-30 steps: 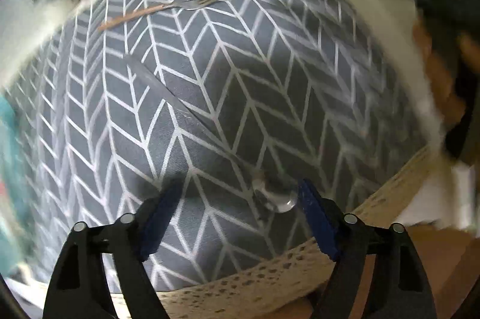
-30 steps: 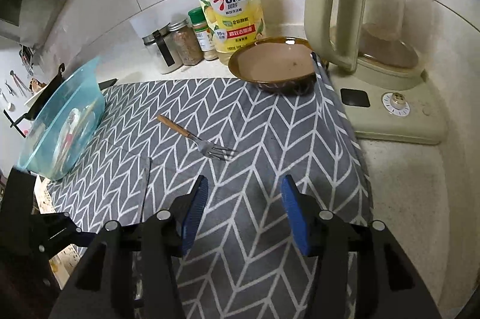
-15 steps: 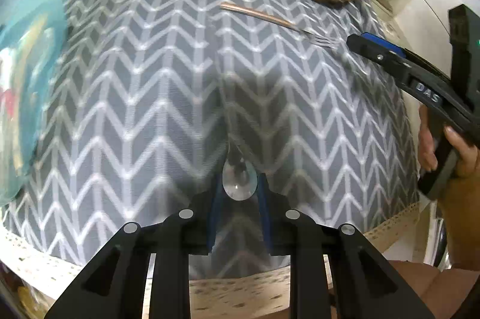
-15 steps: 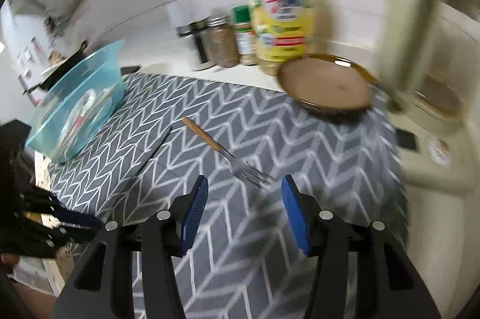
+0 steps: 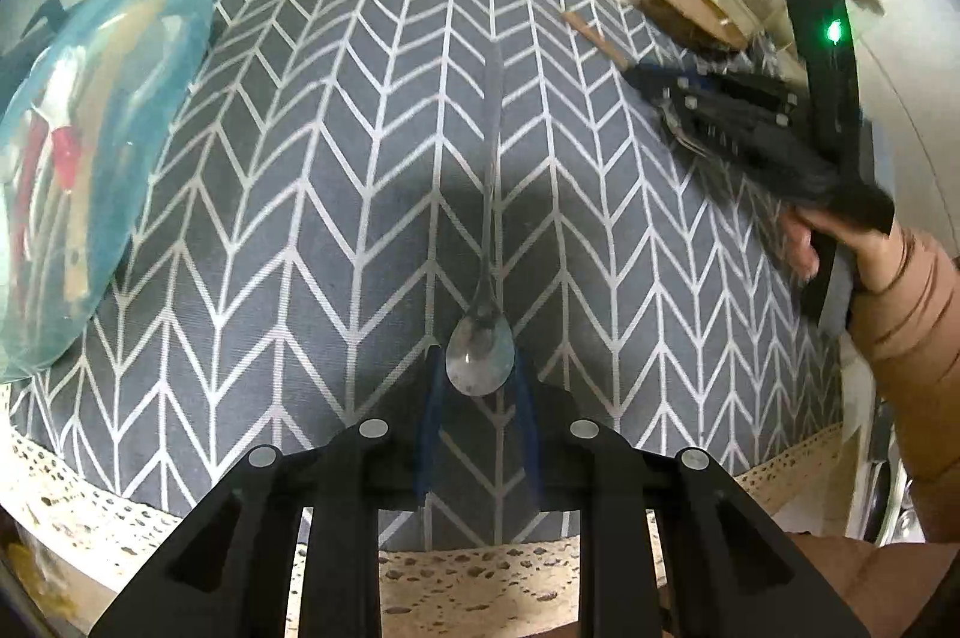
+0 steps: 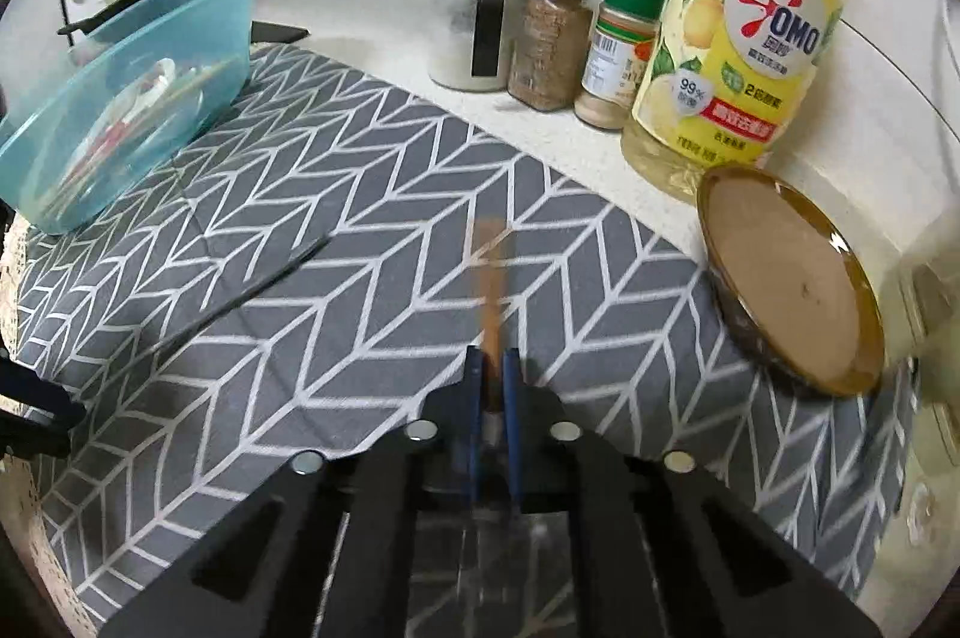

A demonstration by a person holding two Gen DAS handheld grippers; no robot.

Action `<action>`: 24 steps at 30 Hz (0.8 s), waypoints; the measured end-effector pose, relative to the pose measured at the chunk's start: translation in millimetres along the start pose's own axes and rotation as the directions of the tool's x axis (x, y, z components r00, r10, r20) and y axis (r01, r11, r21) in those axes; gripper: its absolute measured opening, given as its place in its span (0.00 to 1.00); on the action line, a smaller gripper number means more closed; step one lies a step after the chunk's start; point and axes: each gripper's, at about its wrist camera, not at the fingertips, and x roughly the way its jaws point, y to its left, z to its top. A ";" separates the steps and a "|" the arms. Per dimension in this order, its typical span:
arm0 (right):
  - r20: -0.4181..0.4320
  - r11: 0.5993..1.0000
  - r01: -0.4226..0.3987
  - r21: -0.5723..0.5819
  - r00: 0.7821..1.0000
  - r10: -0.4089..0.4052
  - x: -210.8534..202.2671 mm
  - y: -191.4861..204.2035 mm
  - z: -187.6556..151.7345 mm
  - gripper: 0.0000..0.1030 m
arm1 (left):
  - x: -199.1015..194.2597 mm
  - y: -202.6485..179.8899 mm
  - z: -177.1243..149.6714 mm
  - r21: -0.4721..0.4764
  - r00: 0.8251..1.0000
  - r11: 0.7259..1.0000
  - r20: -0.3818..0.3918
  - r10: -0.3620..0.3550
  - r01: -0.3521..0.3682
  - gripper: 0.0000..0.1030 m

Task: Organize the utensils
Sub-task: 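Grasp the metal spoon on the mat with the left tool while the right tool grasps the wooden-handled fork, then carry the metal spoon and wooden-handled fork over the blue basin and release them inside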

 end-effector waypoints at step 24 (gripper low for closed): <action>0.102 0.851 -0.186 0.491 0.982 0.156 -62.2 -7.8 -52.7 0.07 | 25.2 -8.7 35.3 0.175 0.996 0.981 -0.001 0.086 -0.084 0.22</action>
